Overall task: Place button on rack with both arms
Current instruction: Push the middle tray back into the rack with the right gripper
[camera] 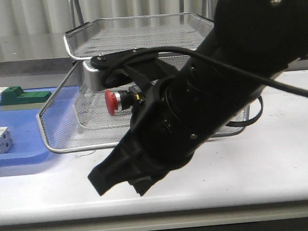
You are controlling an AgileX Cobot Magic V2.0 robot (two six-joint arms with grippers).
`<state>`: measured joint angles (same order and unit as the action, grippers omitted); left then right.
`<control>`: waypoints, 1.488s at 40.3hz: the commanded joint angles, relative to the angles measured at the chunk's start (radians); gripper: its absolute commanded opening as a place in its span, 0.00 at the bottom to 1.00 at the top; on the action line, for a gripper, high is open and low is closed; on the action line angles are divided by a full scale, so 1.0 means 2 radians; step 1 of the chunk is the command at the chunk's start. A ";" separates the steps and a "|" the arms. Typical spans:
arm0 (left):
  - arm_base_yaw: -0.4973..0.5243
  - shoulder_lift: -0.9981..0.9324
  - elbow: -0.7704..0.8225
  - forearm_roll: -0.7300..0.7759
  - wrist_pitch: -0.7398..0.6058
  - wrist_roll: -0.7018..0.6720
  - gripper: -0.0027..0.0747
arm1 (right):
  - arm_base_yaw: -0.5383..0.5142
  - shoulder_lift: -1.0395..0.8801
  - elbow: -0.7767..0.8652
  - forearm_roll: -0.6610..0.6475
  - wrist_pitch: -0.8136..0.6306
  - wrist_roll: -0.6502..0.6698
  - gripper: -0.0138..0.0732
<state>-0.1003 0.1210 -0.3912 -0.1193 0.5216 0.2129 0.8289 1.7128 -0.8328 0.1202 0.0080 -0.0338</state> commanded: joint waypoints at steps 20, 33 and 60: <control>0.001 0.006 -0.013 -0.007 -0.042 -0.005 0.01 | -0.077 0.023 -0.091 -0.029 -0.030 -0.001 0.09; 0.001 0.006 -0.013 -0.007 -0.042 -0.005 0.01 | -0.098 0.053 -0.161 -0.035 0.000 -0.001 0.09; 0.001 0.006 -0.013 -0.007 -0.042 -0.005 0.01 | -0.090 0.008 -0.175 -0.043 0.112 -0.001 0.09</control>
<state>-0.1003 0.1210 -0.3895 -0.1193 0.5216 0.2129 0.6418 1.8321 -1.1471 0.0441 0.2061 -0.0338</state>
